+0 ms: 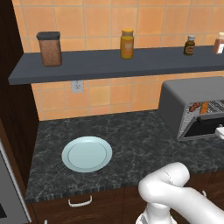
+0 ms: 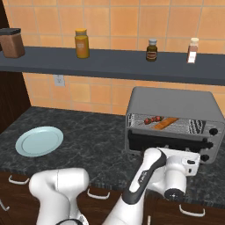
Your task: Pick up the kebab skewer and baguette bread, and place them inside the toaster oven. Close the toaster oven door and start by setting the timer.
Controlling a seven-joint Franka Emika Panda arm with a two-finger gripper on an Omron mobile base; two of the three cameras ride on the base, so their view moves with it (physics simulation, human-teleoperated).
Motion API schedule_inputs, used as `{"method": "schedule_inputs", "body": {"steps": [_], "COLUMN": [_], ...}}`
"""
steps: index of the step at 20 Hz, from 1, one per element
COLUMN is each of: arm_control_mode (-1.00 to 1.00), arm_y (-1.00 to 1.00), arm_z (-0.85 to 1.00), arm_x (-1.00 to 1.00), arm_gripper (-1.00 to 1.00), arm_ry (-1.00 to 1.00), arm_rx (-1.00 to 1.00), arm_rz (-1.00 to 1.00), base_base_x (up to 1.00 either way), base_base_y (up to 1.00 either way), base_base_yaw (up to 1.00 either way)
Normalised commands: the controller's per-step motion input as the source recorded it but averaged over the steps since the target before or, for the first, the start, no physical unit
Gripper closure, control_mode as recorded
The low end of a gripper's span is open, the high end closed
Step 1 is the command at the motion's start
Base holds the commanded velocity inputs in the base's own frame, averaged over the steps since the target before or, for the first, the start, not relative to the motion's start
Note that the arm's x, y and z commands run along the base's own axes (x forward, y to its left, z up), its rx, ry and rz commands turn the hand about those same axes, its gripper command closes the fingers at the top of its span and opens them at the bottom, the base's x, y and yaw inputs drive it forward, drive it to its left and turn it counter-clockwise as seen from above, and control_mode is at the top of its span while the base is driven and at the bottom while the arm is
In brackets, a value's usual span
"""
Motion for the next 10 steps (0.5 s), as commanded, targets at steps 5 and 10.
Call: {"method": "schedule_inputs", "body": {"steps": [5, 10], "arm_control_mode": [-1.0, -1.0], "arm_y": [0.01, 0.0], "arm_z": [0.18, 0.0], "arm_x": [0.47, 0.04], "arm_gripper": [-1.0, -1.0], "arm_ry": [0.0, 0.0], "arm_rx": [0.0, 0.0], "arm_rz": [0.0, 0.0], "base_base_x": [0.0, 0.0], "base_base_y": [0.0, 0.0], "base_base_yaw": [0.0, 0.0]}}
